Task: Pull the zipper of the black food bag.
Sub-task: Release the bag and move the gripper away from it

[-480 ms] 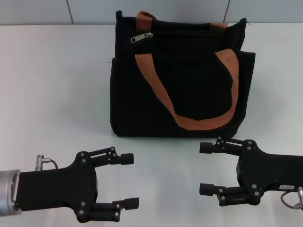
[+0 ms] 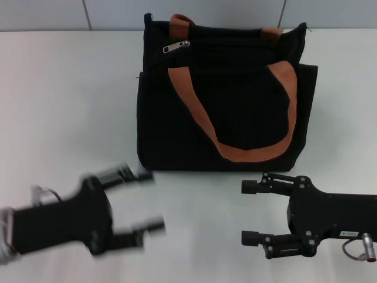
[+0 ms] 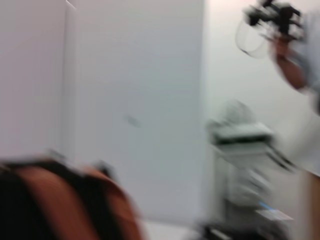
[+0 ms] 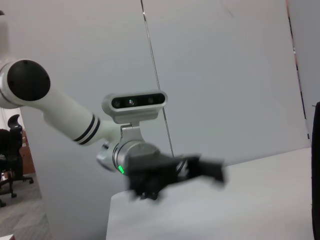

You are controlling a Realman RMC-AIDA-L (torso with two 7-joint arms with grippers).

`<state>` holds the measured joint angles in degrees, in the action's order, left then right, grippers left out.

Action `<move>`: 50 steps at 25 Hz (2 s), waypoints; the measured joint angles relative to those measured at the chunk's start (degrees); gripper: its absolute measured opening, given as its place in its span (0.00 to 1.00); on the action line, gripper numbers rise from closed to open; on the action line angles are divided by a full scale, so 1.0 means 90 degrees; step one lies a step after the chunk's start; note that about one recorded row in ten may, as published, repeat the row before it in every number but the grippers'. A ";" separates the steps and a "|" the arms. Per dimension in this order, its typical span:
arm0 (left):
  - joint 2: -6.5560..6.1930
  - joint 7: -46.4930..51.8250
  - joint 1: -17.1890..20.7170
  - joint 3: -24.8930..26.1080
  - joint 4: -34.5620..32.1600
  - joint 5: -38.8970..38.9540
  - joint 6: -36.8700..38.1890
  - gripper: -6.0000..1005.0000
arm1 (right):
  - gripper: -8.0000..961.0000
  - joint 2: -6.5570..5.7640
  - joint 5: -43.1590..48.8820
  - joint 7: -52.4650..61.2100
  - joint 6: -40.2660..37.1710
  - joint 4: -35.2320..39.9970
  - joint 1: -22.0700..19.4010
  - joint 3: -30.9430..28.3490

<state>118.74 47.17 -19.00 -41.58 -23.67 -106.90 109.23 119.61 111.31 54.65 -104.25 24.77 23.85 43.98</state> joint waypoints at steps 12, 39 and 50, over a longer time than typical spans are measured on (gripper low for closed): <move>-0.0002 -0.0469 -0.0020 0.2735 0.1317 0.1598 -0.1588 0.81 | 0.88 0.0001 -0.0032 -0.0567 0.0266 -0.0751 0.0143 0.0003; 0.0033 -0.0285 -0.1363 0.1265 0.1135 0.1476 -0.2672 0.81 | 0.88 0.0011 -0.0081 -0.0878 0.0537 -0.1267 0.0506 -0.0061; 0.0049 -0.0395 -0.1660 0.0800 0.1057 0.1973 -0.3051 0.81 | 0.88 0.0011 -0.0278 -0.0980 0.0657 -0.1297 0.0546 -0.0074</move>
<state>119.19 43.62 -33.94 -34.38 -14.16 -89.14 81.77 119.71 108.81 45.83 -98.34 13.10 28.77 43.32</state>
